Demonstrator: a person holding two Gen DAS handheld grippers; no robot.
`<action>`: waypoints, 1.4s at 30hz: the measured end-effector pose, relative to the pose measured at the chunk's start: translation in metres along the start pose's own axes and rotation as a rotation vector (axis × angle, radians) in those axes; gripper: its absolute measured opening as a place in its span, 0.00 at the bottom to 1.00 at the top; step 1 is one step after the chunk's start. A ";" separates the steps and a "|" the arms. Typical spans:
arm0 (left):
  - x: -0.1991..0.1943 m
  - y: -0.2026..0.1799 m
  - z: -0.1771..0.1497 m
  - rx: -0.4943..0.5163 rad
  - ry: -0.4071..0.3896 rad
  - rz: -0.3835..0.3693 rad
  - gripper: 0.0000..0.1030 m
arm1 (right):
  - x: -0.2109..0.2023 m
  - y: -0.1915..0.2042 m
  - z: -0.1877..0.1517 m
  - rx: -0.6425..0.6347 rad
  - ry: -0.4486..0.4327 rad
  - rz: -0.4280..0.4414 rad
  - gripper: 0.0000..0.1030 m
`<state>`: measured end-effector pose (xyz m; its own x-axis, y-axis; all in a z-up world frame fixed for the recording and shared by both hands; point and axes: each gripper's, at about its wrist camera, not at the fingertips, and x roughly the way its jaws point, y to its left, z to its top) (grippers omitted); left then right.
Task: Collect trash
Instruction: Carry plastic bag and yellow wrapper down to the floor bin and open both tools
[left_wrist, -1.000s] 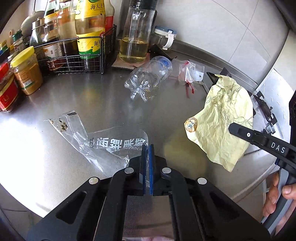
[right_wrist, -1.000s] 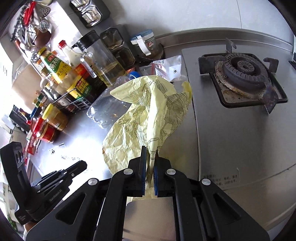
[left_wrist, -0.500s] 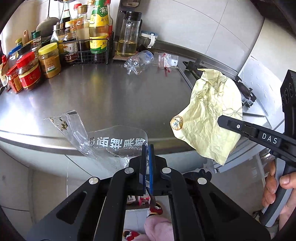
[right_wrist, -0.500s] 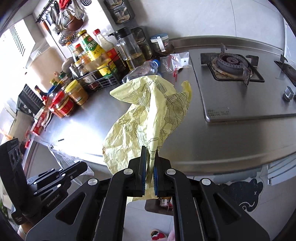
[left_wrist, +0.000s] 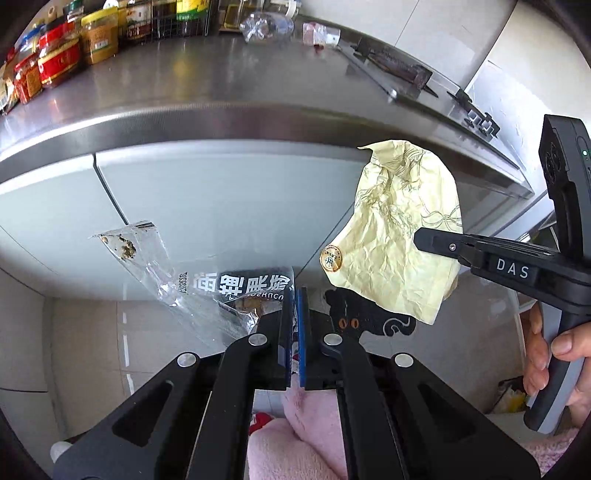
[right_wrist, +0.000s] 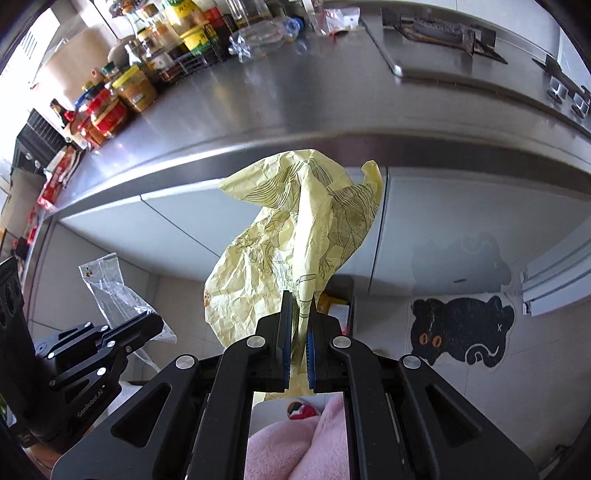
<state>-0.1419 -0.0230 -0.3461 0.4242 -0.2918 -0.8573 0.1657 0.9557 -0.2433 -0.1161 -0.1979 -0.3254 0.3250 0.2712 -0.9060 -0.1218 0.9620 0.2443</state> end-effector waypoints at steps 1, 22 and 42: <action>0.010 0.003 -0.005 -0.003 0.018 -0.012 0.01 | 0.012 -0.002 -0.004 0.006 0.024 -0.009 0.08; 0.196 0.078 -0.046 -0.063 0.244 -0.070 0.01 | 0.227 -0.020 -0.022 0.072 0.250 -0.053 0.08; 0.227 0.095 -0.041 -0.109 0.243 -0.051 0.48 | 0.252 -0.044 -0.002 0.241 0.162 0.005 0.83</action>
<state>-0.0662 0.0031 -0.5828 0.1891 -0.3348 -0.9231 0.0793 0.9422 -0.3255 -0.0310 -0.1714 -0.5656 0.1690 0.2857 -0.9433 0.1095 0.9457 0.3061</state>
